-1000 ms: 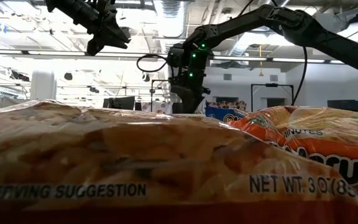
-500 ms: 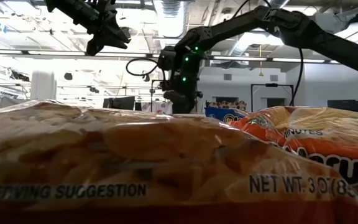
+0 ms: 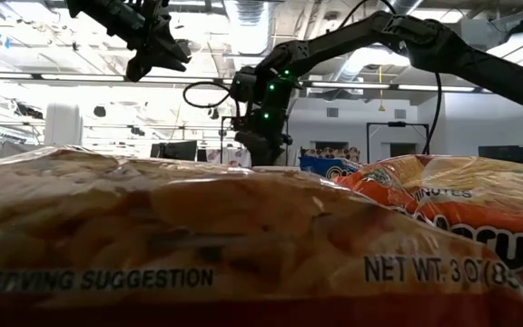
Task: Sort Maruchan noodles
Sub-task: Put the top left blue noodle soup pack into the middle white bin
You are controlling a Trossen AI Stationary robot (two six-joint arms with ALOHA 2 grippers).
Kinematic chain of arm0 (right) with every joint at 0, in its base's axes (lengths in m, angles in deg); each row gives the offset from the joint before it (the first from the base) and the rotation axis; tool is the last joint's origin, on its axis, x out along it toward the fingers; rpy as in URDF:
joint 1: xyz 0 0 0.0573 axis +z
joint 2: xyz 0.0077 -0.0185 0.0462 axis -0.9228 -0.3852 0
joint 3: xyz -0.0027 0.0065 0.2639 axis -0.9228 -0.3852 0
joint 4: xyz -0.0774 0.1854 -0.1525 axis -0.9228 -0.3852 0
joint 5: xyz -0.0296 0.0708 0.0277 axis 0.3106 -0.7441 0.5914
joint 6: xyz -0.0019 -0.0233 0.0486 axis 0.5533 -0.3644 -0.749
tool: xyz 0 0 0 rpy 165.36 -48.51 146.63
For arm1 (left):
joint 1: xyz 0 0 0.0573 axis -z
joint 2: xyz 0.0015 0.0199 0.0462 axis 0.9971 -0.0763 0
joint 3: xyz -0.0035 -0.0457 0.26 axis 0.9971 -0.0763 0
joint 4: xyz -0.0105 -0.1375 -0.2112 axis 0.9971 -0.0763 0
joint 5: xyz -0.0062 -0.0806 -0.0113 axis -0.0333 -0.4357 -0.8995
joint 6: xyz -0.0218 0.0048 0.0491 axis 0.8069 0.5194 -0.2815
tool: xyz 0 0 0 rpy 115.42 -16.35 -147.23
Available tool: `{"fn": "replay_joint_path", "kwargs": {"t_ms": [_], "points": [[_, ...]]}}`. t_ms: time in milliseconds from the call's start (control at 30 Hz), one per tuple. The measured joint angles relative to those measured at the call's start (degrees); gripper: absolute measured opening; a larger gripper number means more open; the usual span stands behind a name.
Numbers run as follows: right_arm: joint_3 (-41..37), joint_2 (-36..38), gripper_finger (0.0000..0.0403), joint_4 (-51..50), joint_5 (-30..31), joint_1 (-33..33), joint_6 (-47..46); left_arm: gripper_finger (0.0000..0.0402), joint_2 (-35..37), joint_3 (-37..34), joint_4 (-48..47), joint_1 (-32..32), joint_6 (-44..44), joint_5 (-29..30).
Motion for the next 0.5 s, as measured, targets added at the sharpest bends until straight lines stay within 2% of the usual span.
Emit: {"fn": "replay_joint_path", "kwargs": {"t_ms": [233,500], "points": [[-0.1,3.7,0.0163,-0.9,0.6,0.2,0.1,0.0077,0.0,0.0,-0.1,0.0,0.0,-0.1],[-0.1,13.7,0.0163,-11.2,-0.4,2.6,-5.5,0.0077,3.7,0.0,-3.6,0.8,-1.8,-4.0]]}}
